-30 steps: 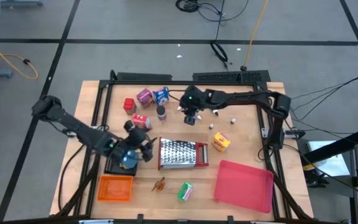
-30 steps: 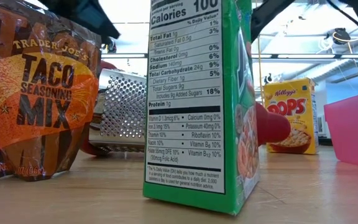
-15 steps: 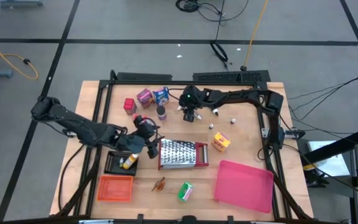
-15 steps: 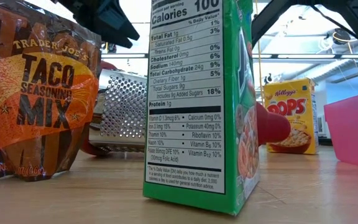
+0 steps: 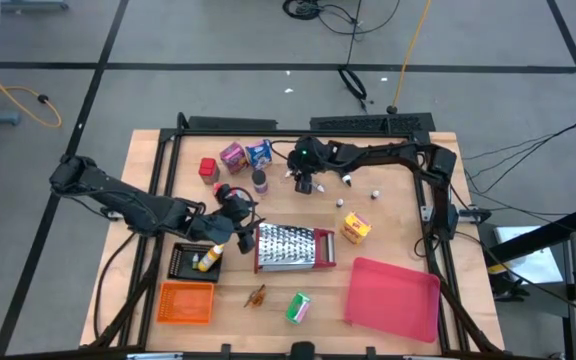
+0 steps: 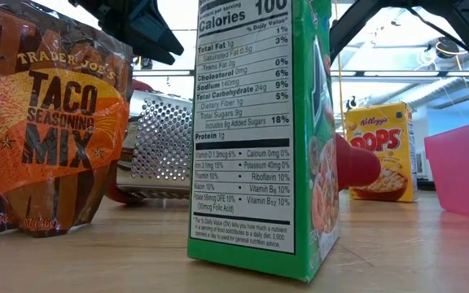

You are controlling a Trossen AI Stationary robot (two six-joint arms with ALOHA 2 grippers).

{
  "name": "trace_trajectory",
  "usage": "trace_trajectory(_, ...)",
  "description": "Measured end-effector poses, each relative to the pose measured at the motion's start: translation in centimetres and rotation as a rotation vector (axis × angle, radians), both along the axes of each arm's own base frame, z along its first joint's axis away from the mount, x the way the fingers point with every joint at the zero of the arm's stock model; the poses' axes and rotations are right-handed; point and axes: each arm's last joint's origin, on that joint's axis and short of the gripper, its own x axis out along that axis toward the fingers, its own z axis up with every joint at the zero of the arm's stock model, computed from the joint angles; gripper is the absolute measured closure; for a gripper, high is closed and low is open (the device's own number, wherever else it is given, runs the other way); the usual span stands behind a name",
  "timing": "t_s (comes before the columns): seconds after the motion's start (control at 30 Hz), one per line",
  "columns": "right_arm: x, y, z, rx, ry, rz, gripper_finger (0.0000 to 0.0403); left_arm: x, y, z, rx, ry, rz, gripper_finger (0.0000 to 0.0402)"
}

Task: Pick & Place Kitchen Items
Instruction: Put the small orange food coloring bottle into the black bin

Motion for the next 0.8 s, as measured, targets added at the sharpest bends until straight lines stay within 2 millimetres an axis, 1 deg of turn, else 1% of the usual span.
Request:
trace_trajectory(0.17, 0.4, -0.5, -2.0, 0.007, 0.021, -0.011, 0.0201, 0.0, 0.0, 0.0, -0.002, -0.006, -0.001, 0.0176)
trace_trajectory(0.23, 0.6, -0.7, -2.6, -0.036, 0.033, -0.035, 0.0197, 0.1, 0.0, 0.1, -0.003, -0.009, -0.001, 0.0176)
trace_trajectory(0.37, 0.6, -0.8, -2.7, -0.076, 0.048, -0.044, 0.0187, 0.1, 0.0, 0.1, -0.003, -0.009, -0.001, 0.0176)
trace_trajectory(0.57, 0.7, -0.8, -2.6, -0.117, 0.052, 0.004, 0.0184, 0.1, 0.0, 0.1, 0.003, -0.006, -0.005, 0.0176)
trace_trajectory(0.8, 0.6, -1.0, -2.5, -0.100, 0.038, 0.009, 0.0187, 0.1, 0.0, 0.1, 0.005, -0.001, -0.015, 0.0176)
